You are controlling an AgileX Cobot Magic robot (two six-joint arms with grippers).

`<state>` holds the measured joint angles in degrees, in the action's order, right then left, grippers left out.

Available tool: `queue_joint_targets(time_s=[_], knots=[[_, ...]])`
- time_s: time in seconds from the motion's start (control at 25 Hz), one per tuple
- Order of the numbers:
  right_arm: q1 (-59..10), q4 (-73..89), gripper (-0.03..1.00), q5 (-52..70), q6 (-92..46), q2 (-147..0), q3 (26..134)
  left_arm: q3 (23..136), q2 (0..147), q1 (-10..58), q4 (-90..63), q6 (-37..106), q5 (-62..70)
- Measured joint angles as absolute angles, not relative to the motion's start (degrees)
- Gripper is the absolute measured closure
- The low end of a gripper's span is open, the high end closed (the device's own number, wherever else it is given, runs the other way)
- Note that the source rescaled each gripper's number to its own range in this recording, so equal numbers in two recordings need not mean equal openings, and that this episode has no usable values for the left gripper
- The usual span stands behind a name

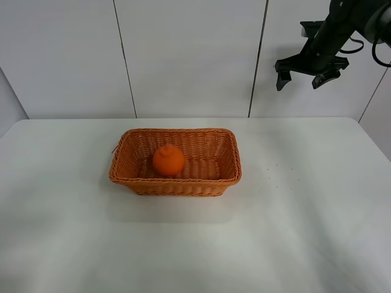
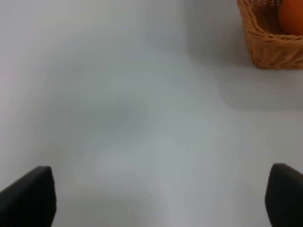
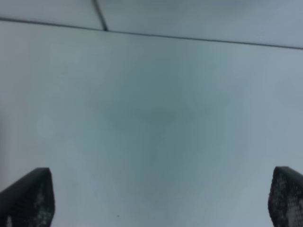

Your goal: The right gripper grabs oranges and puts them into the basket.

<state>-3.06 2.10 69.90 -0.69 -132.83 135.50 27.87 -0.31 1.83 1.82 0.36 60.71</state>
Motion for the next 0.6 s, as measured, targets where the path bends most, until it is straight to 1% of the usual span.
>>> queue_joint_targets(time_s=[0.16,0.32,0.44,0.6], knots=[[-3.06,2.16,-0.03,69.84,-0.69,-132.19,133.59,27.87,-0.31,1.83,1.82,0.36,60.71],[-3.06,2.27,-0.03,69.83,-0.69,-129.06,126.99,27.87,-0.31,1.83,1.82,0.36,60.71],[-3.06,2.29,-0.03,69.73,-0.69,-124.39,119.45,27.87,-0.31,1.83,1.82,0.36,60.71],[-3.06,2.29,-0.03,69.67,-0.69,-115.75,106.13,27.87,-0.31,1.83,1.82,0.36,60.71]])
